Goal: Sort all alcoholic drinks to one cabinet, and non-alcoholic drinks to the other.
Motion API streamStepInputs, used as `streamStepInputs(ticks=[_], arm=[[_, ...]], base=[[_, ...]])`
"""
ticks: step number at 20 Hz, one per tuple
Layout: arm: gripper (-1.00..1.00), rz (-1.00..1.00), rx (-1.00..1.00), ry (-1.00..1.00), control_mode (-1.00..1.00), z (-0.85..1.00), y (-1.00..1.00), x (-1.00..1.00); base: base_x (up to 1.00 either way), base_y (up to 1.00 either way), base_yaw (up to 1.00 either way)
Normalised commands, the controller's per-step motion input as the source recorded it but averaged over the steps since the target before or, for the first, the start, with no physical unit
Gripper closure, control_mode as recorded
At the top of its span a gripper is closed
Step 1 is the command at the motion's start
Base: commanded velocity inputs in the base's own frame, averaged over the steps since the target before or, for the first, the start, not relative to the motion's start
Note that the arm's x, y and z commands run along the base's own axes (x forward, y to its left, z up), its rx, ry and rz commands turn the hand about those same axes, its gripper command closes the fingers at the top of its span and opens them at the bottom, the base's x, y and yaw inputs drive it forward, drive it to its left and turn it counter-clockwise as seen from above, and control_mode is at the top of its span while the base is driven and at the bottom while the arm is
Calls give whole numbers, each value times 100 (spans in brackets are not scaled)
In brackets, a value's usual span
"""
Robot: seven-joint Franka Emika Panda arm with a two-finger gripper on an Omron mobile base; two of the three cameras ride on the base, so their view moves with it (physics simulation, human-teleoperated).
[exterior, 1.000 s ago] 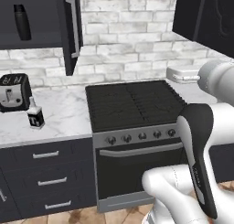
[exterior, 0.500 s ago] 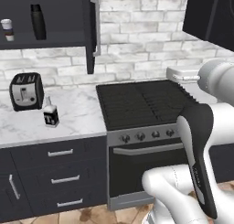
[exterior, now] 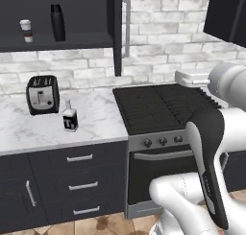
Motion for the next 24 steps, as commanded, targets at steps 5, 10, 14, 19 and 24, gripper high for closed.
streamStepInputs(ticks=[5, 10, 14, 19, 24], arm=[[-100, 0, 0, 0, 100, 0, 0, 0], [-100, 0, 0, 0, 100, 0, 0, 0], [-100, 0, 0, 0, 100, 0, 0, 0], [-100, 0, 0, 0, 100, 0, 0, 0], [-100, 0, 0, 0, 100, 0, 0, 0]], base=[[1, 44, 0], [2, 41, 1], [4, 42, 1], [8, 43, 1], [9, 43, 1]])
